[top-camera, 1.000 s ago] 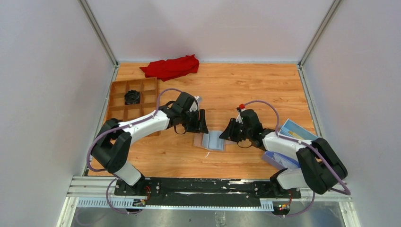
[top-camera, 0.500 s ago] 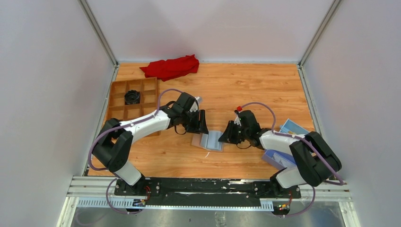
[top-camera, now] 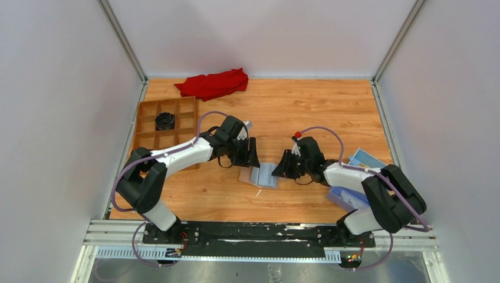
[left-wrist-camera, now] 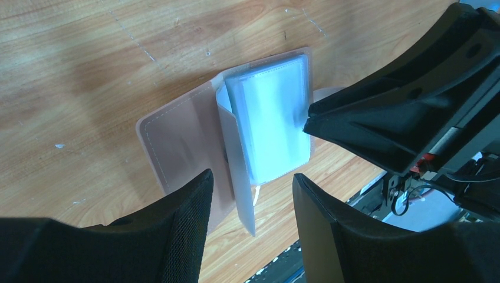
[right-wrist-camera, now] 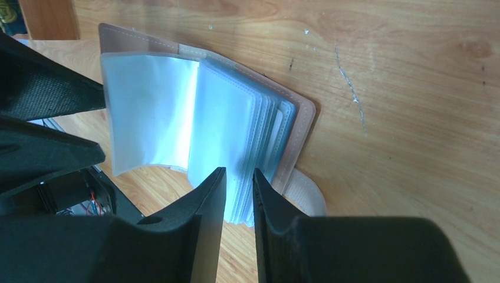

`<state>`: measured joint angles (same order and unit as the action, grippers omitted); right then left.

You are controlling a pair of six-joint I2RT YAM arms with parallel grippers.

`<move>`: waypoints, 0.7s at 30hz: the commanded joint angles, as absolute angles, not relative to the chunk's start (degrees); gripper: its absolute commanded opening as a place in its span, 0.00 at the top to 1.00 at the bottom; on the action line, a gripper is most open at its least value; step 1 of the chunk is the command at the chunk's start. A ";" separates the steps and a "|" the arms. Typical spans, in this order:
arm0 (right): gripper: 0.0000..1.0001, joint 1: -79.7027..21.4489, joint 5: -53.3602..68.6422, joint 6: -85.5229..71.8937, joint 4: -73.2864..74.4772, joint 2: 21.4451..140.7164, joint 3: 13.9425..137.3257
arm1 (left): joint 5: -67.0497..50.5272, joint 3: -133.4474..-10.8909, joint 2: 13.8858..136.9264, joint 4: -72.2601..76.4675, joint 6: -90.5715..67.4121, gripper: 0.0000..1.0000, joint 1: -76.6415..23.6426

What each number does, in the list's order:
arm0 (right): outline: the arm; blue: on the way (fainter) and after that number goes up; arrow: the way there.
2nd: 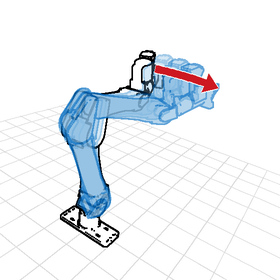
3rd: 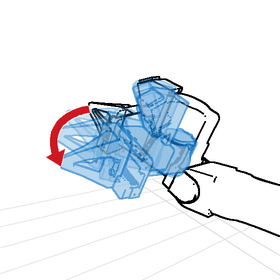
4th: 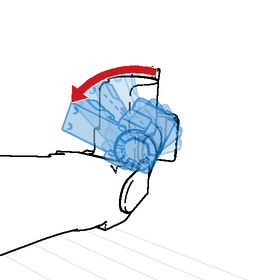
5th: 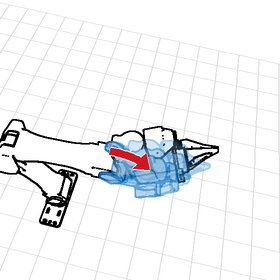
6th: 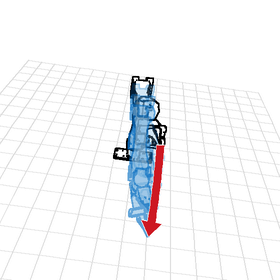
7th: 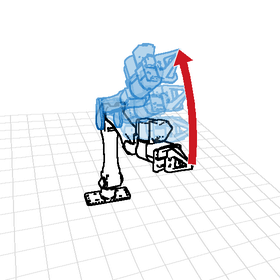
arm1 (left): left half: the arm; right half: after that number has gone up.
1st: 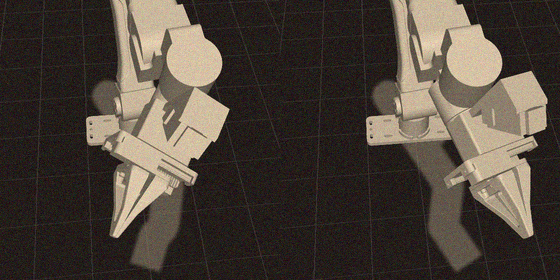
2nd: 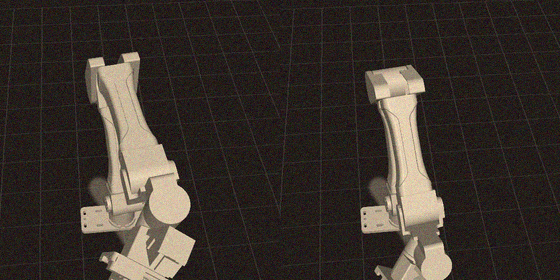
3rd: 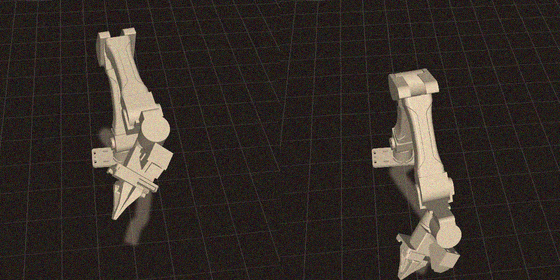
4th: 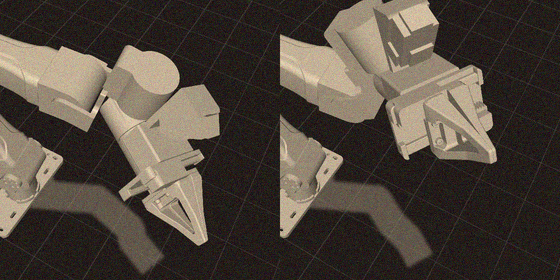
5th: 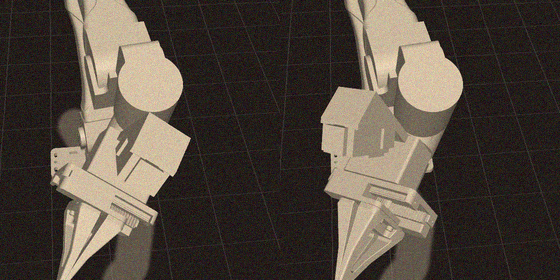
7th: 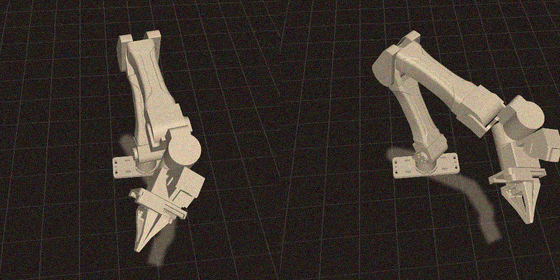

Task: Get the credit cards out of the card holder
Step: Remove the credit card from the card holder.

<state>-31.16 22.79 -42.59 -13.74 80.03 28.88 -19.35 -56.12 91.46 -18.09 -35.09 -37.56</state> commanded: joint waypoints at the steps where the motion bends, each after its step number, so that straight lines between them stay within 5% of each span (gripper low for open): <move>1: 0.73 -31.93 24.76 -42.48 -15.25 82.88 30.57 | -20.13 -55.37 92.37 -17.04 -34.61 0.44 -37.11; 21: 0.74 -33.76 32.09 -44.68 -19.49 85.90 35.31 | -21.45 -55.19 92.65 -14.96 -35.95 0.44 -37.10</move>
